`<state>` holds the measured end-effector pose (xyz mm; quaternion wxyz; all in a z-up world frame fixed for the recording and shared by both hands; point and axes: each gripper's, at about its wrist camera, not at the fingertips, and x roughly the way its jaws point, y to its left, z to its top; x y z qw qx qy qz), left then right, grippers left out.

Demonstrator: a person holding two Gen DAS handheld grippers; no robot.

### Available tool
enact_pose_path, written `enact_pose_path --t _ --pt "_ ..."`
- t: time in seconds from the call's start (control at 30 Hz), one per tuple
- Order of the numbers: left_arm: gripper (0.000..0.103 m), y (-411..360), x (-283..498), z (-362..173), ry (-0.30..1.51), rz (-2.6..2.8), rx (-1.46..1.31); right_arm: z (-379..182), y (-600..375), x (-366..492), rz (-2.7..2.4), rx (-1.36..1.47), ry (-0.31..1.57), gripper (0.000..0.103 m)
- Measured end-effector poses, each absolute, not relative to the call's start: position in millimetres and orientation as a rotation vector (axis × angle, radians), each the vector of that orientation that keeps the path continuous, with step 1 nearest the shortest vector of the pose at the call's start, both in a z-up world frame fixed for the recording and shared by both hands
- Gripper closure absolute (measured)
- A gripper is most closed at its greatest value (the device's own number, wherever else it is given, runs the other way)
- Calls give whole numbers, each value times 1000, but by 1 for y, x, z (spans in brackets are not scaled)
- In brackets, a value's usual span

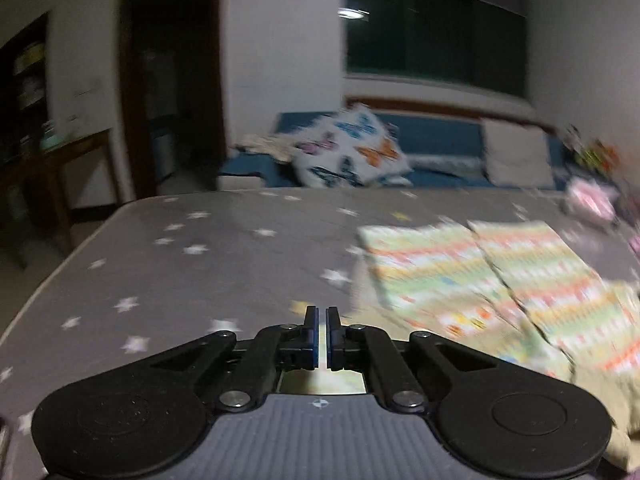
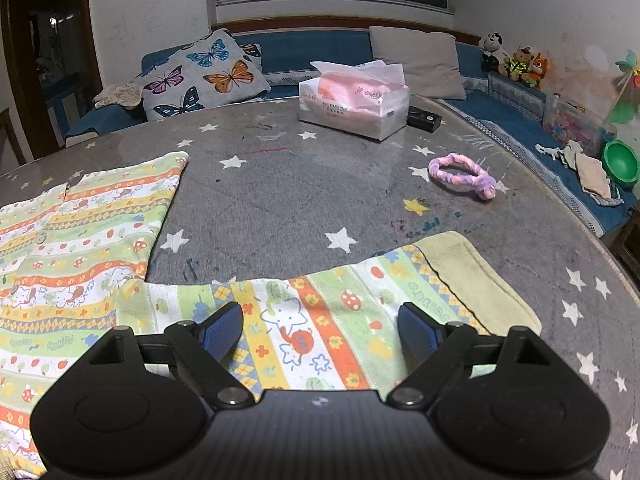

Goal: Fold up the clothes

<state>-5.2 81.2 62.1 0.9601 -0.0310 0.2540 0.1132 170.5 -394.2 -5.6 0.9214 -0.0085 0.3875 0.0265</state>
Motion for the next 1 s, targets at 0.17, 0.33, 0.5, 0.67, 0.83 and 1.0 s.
enact_pose_path --t 0.17,0.33,0.5,0.67,0.83,1.0 --pt "99 83 -12 66 542 156 -66 -7 -393 171 49 -16 794 11" --pt "94 43 1 51 593 33 -10 -8 -391 170 44 -16 791 9" --pt "58 12 18 34 631 -1 61 -10 -391 168 51 -16 785 4" --pt "59 4 30 23 665 -16 82 -12 -390 166 53 -16 766 0" --pt "84 14 34 19 670 0 42 -14 -390 163 55 -17 746 0" --pt "98 42 19 38 596 51 -48 -15 -389 161 53 -17 726 0"
